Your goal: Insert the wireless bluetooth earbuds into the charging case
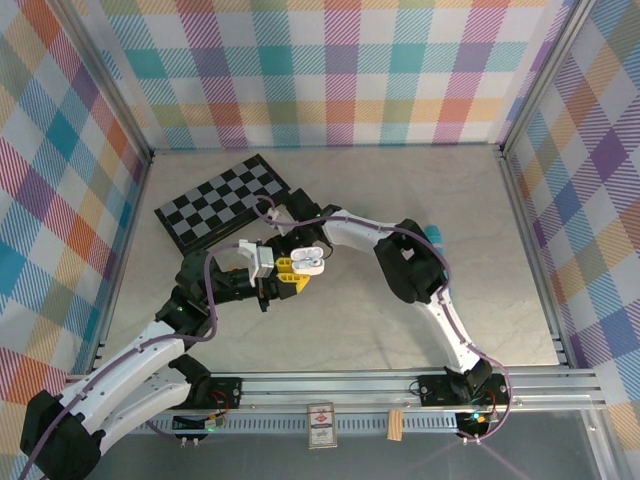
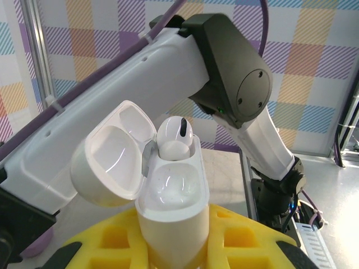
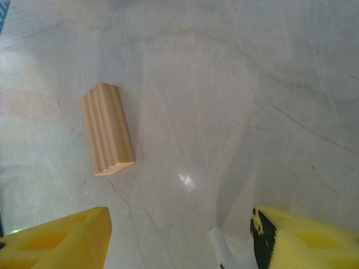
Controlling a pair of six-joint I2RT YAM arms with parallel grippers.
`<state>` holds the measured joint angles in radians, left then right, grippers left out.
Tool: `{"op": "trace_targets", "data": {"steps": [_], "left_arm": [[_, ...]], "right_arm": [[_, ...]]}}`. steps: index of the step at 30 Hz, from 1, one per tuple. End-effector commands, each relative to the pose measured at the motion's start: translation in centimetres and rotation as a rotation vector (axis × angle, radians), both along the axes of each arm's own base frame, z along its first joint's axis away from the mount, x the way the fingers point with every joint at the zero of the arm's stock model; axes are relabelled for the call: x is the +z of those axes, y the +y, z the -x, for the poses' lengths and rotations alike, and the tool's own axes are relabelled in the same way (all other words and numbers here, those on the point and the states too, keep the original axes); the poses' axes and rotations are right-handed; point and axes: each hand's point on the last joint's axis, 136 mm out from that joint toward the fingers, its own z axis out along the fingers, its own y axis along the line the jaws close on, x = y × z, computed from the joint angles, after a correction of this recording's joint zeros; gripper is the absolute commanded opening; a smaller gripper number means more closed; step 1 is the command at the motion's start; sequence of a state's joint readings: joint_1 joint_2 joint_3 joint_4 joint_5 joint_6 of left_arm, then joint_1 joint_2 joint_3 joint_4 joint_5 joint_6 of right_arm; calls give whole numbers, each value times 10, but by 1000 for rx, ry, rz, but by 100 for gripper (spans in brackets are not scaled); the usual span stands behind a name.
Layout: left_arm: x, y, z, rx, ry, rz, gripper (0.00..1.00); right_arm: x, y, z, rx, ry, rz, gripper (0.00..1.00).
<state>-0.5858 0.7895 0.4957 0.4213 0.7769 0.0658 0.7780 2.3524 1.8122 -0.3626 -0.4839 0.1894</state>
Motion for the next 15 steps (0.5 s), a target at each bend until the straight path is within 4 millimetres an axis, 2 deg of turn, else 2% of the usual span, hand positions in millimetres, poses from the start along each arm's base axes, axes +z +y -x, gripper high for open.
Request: {"op": "trace_targets", "data": {"steps": [1, 5, 10, 15], "left_arm": [[14, 2, 6, -22, -26, 30, 6], [13, 2, 6, -21, -26, 26, 6], [10, 1, 4, -20, -24, 24, 6], [10, -1, 2, -23, -24, 22, 6]], "right_arm": [[-12, -3, 4, 46, 17, 26, 66], [-15, -7, 17, 86, 38, 41, 63], [-10, -17, 36, 149, 15, 88, 53], [-14, -32, 45, 156, -5, 164, 44]]}}
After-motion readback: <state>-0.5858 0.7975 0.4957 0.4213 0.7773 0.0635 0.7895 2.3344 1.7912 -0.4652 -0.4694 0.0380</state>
